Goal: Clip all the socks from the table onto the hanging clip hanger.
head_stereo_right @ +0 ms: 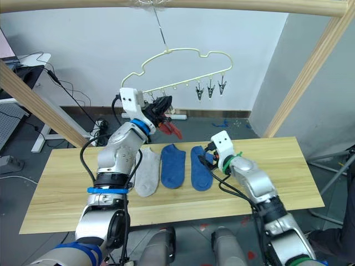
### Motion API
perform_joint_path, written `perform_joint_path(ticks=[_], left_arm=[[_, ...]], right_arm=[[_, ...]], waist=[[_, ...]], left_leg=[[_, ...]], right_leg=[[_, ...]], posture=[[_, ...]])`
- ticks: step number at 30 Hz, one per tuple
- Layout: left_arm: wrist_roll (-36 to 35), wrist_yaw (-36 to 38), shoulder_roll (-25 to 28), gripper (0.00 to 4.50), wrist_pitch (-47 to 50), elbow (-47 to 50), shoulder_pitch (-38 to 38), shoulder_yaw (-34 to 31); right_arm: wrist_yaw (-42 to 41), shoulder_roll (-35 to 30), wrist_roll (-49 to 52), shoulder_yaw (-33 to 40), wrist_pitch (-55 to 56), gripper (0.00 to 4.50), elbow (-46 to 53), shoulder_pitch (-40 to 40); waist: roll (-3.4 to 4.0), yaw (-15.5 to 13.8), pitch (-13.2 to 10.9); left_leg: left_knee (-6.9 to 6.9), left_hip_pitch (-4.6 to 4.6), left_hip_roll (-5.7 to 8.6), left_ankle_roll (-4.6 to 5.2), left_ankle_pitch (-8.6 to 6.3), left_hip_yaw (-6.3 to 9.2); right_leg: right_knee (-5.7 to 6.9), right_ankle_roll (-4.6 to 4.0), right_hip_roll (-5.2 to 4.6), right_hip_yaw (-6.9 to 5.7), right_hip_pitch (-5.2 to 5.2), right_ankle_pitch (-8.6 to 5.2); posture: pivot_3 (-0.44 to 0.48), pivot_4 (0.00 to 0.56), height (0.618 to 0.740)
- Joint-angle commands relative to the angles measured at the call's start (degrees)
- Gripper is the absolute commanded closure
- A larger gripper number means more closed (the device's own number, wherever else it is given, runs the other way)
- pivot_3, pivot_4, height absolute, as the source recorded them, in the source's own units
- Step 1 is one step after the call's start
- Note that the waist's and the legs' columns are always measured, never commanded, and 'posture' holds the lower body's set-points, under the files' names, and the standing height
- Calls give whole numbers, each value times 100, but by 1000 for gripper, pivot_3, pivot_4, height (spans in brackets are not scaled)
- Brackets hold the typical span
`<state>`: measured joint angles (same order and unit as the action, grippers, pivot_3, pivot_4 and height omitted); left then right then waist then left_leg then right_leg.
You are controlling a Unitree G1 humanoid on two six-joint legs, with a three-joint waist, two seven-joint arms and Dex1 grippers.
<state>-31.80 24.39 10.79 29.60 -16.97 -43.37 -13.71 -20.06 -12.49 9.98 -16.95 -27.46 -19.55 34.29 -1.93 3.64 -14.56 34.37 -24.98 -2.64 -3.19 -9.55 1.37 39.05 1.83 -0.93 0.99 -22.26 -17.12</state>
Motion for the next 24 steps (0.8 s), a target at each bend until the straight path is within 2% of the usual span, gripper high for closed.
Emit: perform_joint_path(ticks=[1, 8, 9, 12, 16, 22, 24], left_arm=[[-777, -54, 260, 4283, 1113, 360, 56, -445], [-1429, -372, 346, 4283, 1989, 881, 173, -760], [-1440, -410, 340, 4283, 2010, 953, 208, -754], [-1629, -598, 250, 4283, 2158, 1164, 336, -831], [-2127, -962, 98, 4283, 2474, 1196, 327, -1113], [-2690, -1283, 114, 4283, 2932, 1026, 252, -1363], [-2825, -1290, 154, 4283, 3023, 976, 223, -1395]], right_arm=[[-132, 340, -376, -22, 750, 0, -1453, 405], [-524, 637, -1000, -119, 1408, 0, -3212, 742], [-561, 647, -1055, -102, 1448, 180, -3302, 729], [-758, 544, -1250, -138, 1622, 875, -3277, 539], [-976, 396, -1398, -133, 1756, 2235, -2829, 264], [-1620, 190, -1020, 128, 1478, 4275, -1162, -429], [-1730, 139, -759, 290, 1148, 4450, -254, -651]], waist=[[0, -5, 0], [-1, -87, 0], [-1, -90, 1], [-1, -116, 1], [-1, -137, 1], [-1, -173, 1], [-1, -167, 1]], left_leg=[[-1, 0, 0, 0, 0, 1], [1, 1, 6, -2, 0, -2], [4, 6, 6, -2, 0, 0], [6, 15, 3, -2, 0, 2], [7, 19, 2, -5, 2, 4], [14, 18, 5, -5, 1, 2], [15, 18, 3, -6, 1, 4]], right_leg=[[0, 0, 0, -1, 0, 0], [-4, 0, -10, 1, 7, 1], [-3, 0, -10, -1, 13, 1], [3, -1, -9, -1, 19, 2], [5, -2, -8, -1, 23, 3], [2, 1, -10, 1, 26, 5], [3, 2, -8, -1, 25, 5]], posture=[[-41, 241, 740], [-7, 241, 740], [3, 242, 740], [6, 240, 740], [6, 236, 740], [-7, 231, 740], [-10, 229, 740]])
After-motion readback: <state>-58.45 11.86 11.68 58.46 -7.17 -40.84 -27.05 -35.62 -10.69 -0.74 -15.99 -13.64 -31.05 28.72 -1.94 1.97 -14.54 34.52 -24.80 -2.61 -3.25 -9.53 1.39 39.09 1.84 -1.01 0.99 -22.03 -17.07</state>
